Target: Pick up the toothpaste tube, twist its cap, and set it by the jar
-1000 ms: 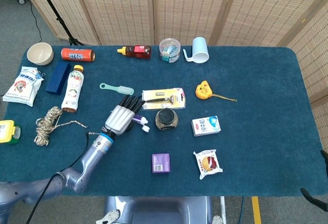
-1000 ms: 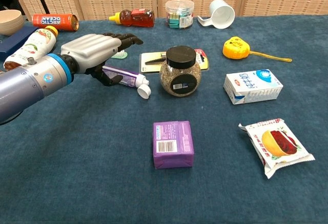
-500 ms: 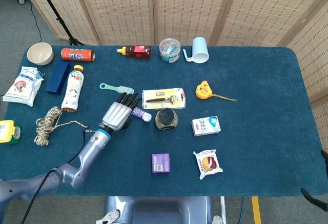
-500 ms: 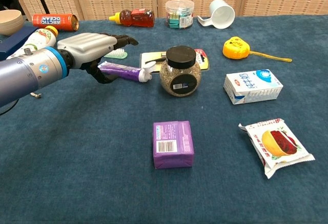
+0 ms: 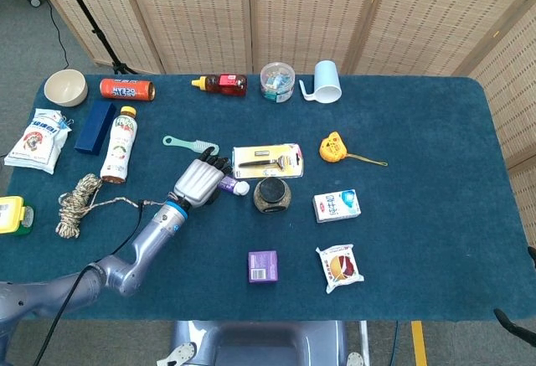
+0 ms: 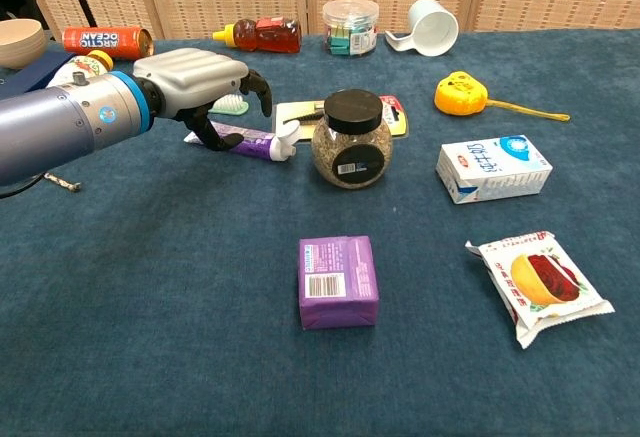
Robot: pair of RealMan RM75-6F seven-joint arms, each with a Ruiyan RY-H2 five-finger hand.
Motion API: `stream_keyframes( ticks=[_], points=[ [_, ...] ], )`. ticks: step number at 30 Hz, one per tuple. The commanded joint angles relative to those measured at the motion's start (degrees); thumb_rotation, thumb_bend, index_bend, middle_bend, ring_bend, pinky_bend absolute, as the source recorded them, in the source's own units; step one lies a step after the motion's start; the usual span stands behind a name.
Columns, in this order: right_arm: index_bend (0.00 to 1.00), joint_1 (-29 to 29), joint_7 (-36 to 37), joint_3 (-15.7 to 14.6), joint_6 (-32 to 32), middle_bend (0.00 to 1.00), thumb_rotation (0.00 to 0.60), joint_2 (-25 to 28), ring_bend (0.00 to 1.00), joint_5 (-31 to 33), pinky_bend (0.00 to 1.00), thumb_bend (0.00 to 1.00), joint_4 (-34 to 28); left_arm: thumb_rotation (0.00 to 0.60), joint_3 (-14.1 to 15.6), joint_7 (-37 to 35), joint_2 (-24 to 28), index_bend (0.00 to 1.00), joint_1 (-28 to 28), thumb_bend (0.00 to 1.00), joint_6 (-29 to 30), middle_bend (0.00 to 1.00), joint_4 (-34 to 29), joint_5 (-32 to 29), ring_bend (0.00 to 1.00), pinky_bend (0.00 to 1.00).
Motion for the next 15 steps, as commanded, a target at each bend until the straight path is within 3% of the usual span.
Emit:
stream_keyframes(
  ticks=[1,15],
  points=[
    [0.0,-0.06,0.05,0.01,0.06,0.0,0.6,0.06,0.0,0.06,0.0,0.12,0.0,0.6,0.01,0.26,-0.7,0.31,-0.56,0.41,-0.66,0.23,0.99,-0.75,0.2,0.08],
    [0.0,-0.63,0.04,-0.03,0.45,0.0,0.6,0.29,0.0,0.57,0.0,0.12,-0.17,0.6,0.26,-2.21,-4.99,0.3,-2.2,0.41,-2.39,0.21,7.22,-1.85,0.18,0.09]
  ],
)
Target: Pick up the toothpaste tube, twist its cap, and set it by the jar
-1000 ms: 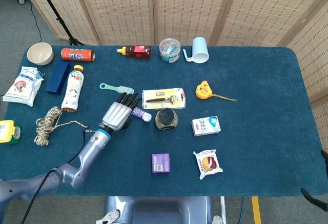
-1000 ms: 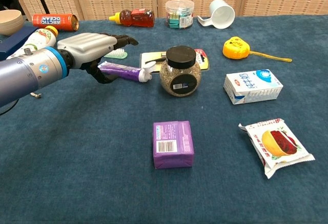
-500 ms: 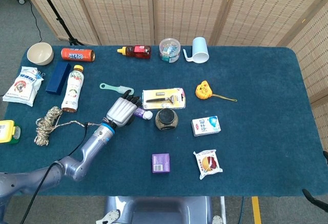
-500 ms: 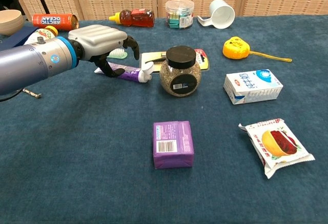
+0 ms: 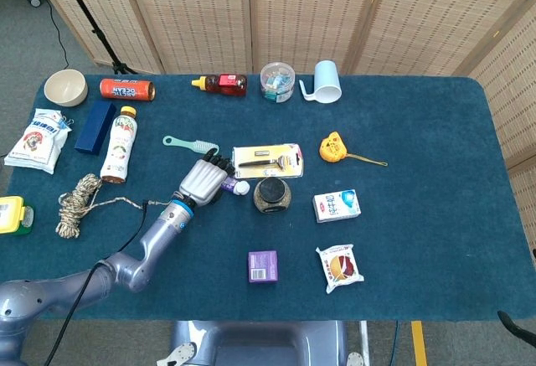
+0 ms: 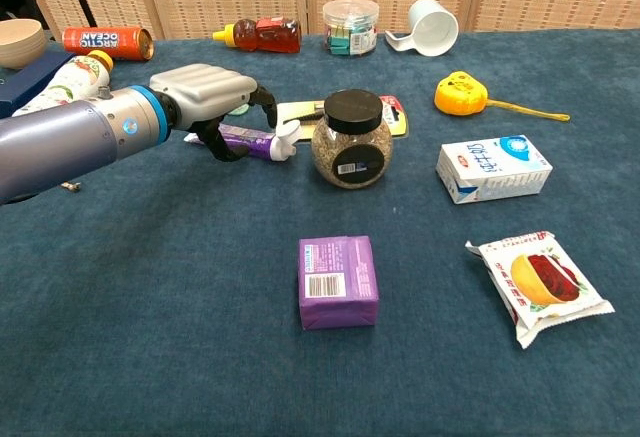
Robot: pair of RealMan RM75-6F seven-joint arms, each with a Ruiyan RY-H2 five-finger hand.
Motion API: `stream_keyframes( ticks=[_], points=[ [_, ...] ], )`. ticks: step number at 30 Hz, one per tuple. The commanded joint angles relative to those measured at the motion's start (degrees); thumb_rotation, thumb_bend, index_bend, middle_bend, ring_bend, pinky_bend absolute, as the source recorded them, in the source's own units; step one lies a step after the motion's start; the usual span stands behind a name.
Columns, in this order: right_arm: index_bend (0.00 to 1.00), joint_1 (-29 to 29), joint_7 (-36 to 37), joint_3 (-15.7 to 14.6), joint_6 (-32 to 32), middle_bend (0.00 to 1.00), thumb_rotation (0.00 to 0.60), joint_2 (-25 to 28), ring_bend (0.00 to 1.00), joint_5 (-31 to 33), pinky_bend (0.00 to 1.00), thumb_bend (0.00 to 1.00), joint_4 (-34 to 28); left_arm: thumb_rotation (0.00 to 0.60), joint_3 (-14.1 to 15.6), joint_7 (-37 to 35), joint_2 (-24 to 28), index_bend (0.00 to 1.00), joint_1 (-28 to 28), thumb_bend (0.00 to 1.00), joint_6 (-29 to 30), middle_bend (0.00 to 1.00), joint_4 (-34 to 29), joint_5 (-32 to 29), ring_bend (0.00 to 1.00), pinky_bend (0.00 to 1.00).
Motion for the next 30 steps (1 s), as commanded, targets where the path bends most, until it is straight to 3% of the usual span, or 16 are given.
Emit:
stream_keyframes(
  ticks=[1,14,30],
  points=[
    [0.0,-0.04,-0.01,0.03,0.02,0.0,0.6,0.04,0.0,0.09,0.0,0.12,-0.01,0.6,0.0,-1.09,-1.13,0.3,-0.21,0.41,0.04,0.21,1.03,0.0,0.18,0.1],
    [0.0,0.12,0.41,0.26,-0.47,0.0,0.6,0.03,0.0,0.61,0.0,0.12,0.3,0.6,1.06,-4.11,-2.83,0.33,0.37,0.41,1.69,0.24,3.1,2.17,0.21,0.13],
    [0.0,0.24,-0.42,0.17,-0.77,0.0,0.6,-0.44,0.0,0.26,0.0,0.12,-0.11,0.6,5.15,-7.83,0.61,0.35,5.06,0.41,4.82,0.27,0.25,5.91,0.23,0.21]
  ],
)
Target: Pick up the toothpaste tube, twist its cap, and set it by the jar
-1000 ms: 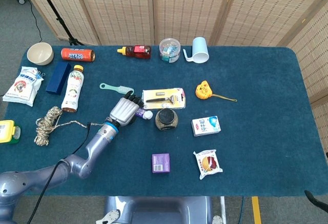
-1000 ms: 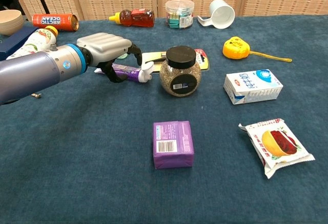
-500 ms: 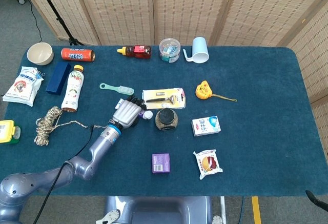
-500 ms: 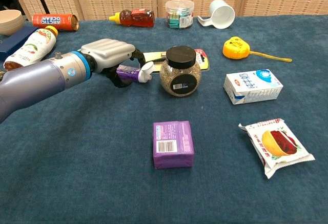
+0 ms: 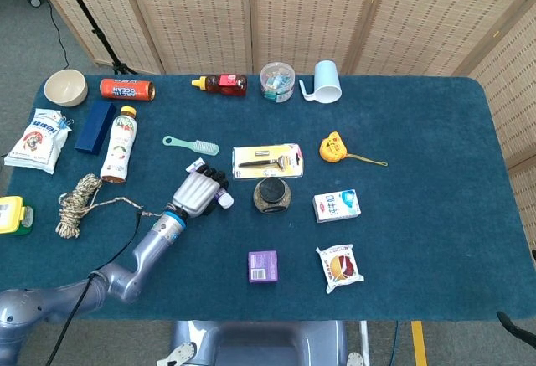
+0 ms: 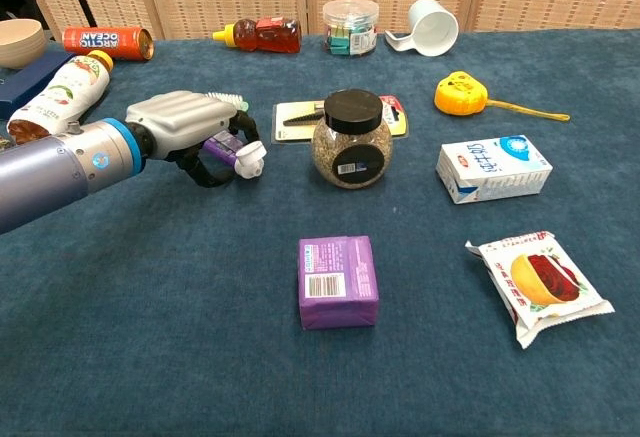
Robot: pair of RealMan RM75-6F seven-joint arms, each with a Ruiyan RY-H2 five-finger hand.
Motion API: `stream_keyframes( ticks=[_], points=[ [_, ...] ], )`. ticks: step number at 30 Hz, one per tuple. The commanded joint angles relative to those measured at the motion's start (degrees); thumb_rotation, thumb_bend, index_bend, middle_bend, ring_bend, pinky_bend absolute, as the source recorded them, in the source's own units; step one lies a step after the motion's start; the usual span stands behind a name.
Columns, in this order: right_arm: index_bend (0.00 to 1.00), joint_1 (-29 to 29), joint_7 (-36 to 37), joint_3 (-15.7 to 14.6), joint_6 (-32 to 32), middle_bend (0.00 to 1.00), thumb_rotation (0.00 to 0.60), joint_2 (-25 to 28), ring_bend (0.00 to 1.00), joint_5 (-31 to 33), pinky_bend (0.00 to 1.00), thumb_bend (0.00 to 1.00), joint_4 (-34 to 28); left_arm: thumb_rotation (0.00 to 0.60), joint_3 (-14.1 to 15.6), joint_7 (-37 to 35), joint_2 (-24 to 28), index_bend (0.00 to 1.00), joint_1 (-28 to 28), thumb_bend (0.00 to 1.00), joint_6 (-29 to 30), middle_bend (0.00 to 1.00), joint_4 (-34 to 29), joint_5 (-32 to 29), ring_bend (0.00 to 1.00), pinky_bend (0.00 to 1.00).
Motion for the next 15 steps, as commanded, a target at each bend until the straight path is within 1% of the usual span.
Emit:
stream_keyframes(
  ticks=[1,3,7,15],
  points=[
    [0.0,0.15,-0.11,0.08,-0.15,0.0,0.6,-0.1,0.0,-0.05,0.0,0.12,-0.09,0.6,0.71,-0.81,1.2,0.35,1.0,0.41,0.86,0.27,-1.03,0.81,0.23,0.22],
    [0.0,0.29,-0.18,0.13,-0.34,0.0,0.6,-0.19,0.0,-0.04,0.0,0.12,-0.08,0.6,1.19,-1.2,2.22,0.36,1.67,0.41,1.52,0.28,-1.87,1.48,0.24,0.23],
    [0.0,0.54,-0.12,0.22,-0.72,0.0,0.6,-0.35,0.0,0.07,0.0,0.12,0.08,0.6,2.18,-1.23,4.5,0.36,2.99,0.41,2.57,0.28,-3.89,2.44,0.24,0.23],
    [0.0,0.71,0.44,0.3,-0.95,0.0,0.6,-0.62,0.0,0.14,0.0,0.12,0.57,0.6,3.67,1.88,9.49,0.36,5.13,0.41,2.58,0.28,-10.57,1.58,0.24,0.23]
  ],
)
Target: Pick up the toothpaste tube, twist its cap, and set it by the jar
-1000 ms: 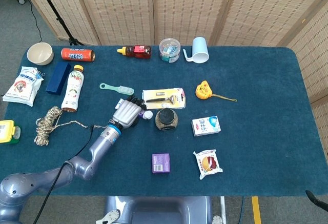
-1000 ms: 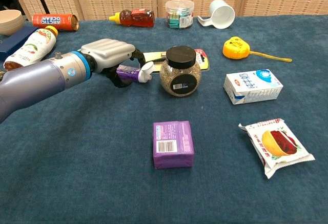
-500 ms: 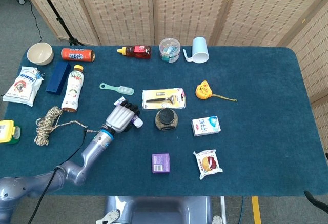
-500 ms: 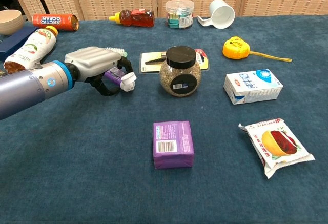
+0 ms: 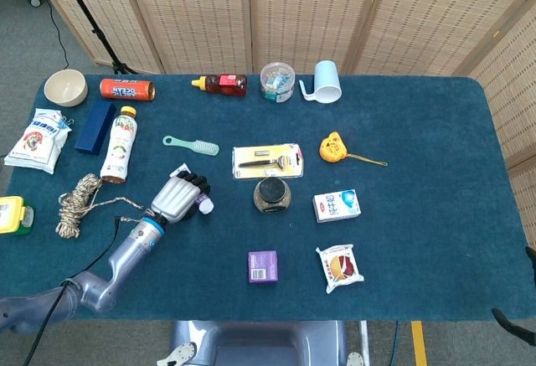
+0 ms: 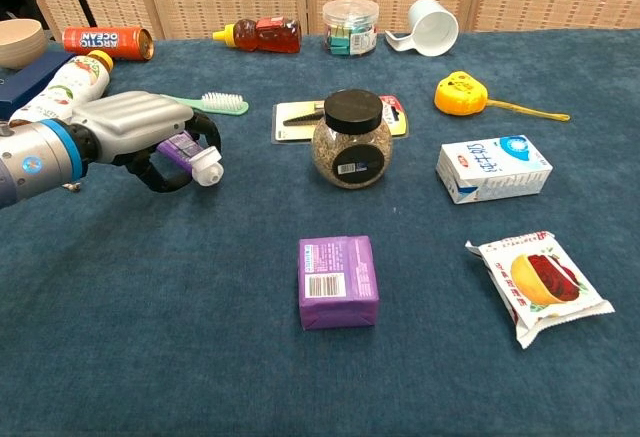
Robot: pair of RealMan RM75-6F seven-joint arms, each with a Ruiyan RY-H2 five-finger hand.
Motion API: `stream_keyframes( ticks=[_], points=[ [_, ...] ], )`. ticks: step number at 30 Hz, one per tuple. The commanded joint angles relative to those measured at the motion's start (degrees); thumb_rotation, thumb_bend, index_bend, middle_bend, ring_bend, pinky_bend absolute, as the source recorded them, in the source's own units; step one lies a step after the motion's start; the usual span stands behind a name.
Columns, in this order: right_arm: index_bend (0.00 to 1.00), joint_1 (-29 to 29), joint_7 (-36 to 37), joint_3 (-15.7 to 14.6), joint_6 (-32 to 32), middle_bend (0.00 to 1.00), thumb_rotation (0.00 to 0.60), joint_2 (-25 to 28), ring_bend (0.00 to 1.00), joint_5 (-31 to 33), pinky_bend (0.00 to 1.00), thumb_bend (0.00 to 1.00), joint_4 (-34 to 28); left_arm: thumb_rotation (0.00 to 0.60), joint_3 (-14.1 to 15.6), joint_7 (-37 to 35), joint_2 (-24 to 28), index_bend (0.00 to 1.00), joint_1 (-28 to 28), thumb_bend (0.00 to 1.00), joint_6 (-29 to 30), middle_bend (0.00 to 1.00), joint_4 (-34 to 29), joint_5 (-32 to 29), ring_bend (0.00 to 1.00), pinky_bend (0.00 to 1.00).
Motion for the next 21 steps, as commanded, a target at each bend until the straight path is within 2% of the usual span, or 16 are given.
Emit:
stream_keyframes(
  ticks=[1,9,16,21],
  points=[
    [0.0,0.04,0.2,-0.01,-0.09,0.0,0.6,-0.09,0.0,-0.01,0.0,0.12,0.19,0.6,1.01,2.16,2.63,0.36,1.09,0.41,-0.21,0.28,-3.7,-0.57,0.24,0.23],
    [0.0,0.08,0.44,0.04,0.08,0.0,0.6,-0.24,0.0,-0.26,0.0,0.12,0.36,0.6,1.28,5.3,5.27,0.36,0.96,0.41,-0.7,0.28,-8.56,-0.51,0.24,0.23],
    [0.0,-0.24,0.43,-0.1,0.6,0.0,0.6,-0.24,0.0,-0.49,0.0,0.12,0.2,0.6,-0.17,7.27,2.35,0.3,-0.97,0.41,-2.85,0.25,-5.83,-1.82,0.2,0.23],
    [0.0,-0.62,0.6,-0.17,1.19,0.0,0.6,-0.15,0.0,-0.58,0.0,0.12,0.26,0.6,-0.41,7.5,1.33,0.22,-1.57,0.4,-3.14,0.13,-4.77,-1.52,0.08,0.06]
  ],
)
